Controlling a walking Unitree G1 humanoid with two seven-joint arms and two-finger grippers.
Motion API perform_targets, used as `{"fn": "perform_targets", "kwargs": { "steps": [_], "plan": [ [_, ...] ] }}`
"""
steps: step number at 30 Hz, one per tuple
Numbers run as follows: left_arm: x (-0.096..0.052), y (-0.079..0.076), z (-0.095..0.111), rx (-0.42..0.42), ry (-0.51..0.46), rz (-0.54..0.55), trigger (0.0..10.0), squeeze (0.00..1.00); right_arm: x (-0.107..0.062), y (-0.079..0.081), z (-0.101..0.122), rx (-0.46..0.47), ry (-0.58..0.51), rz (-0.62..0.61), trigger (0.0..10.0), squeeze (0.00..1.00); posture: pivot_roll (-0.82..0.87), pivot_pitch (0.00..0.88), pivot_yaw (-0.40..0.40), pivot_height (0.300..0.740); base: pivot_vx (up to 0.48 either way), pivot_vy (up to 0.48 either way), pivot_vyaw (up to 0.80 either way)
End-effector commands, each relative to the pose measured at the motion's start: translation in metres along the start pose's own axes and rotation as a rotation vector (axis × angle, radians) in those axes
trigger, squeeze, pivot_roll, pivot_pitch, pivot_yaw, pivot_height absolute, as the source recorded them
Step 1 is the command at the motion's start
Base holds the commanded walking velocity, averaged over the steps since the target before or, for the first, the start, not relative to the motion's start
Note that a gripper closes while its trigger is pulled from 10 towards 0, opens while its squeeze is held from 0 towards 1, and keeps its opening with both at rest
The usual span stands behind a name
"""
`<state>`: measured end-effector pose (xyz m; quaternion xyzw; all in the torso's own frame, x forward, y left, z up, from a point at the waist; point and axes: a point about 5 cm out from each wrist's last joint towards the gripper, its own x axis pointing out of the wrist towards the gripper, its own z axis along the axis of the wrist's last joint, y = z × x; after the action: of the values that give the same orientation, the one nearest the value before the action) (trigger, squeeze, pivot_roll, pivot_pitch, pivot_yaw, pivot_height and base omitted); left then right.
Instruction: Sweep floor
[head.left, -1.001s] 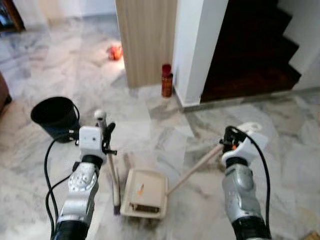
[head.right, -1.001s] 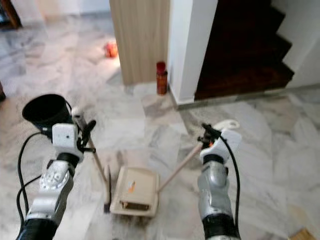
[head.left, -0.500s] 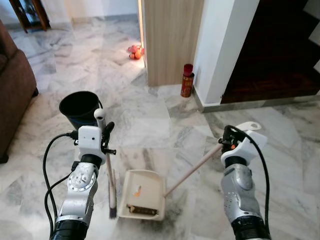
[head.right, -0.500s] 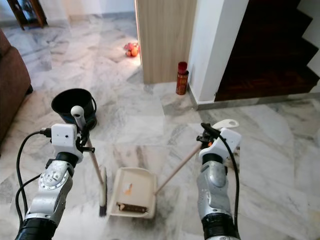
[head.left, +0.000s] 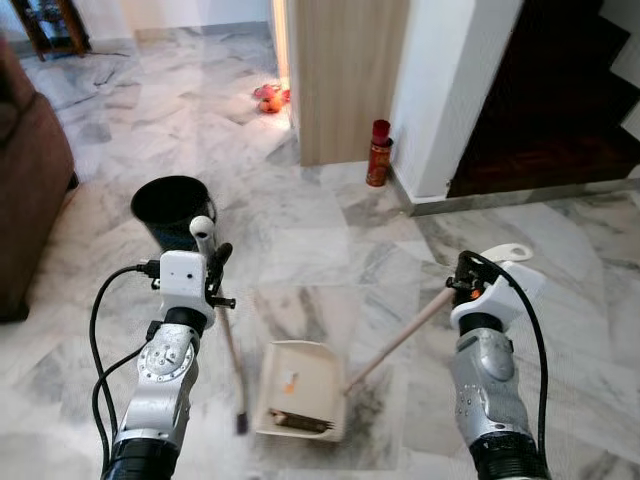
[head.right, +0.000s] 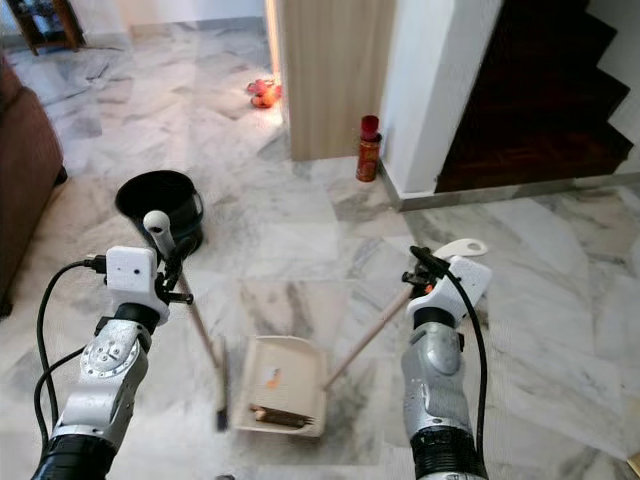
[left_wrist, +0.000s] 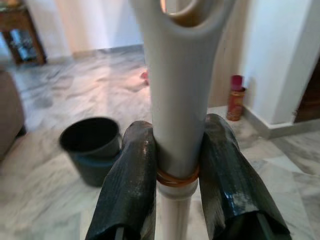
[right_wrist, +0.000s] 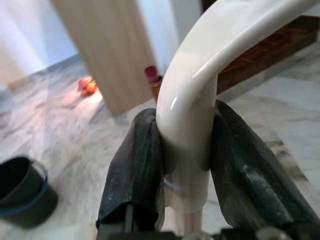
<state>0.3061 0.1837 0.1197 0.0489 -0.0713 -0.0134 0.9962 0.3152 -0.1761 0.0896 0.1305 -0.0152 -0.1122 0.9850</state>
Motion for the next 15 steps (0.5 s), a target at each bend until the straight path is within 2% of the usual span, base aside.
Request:
{"fn": "perform_targets", "kwargs": {
  "steps": [1,3,15],
  "plan": [
    [0.0023,0.0001,0.0087,0.011,-0.039,0.000,10.0,0.00,0.0025,0.0051,0.0096,0.032,-0.045,0.011,10.0,0.00,-0.01,0.088,-0.002,0.740,0.000,0.251,0.59],
    [0.0023,0.0002,0.0087,0.012,-0.039,0.000,10.0,0.00,0.0024,0.0054,0.0096,0.035,-0.045,0.011,10.0,0.00,-0.01,0.089,-0.002,0.740,0.000,0.251,0.55],
    [0.0025,0.0001,0.0090,0.012,-0.040,0.000,10.0,0.00,0.0027,0.0061,0.0094,0.030,-0.044,0.016,10.0,0.00,-0.01,0.085,-0.002,0.740,0.000,0.251,0.04]
  ]
}}
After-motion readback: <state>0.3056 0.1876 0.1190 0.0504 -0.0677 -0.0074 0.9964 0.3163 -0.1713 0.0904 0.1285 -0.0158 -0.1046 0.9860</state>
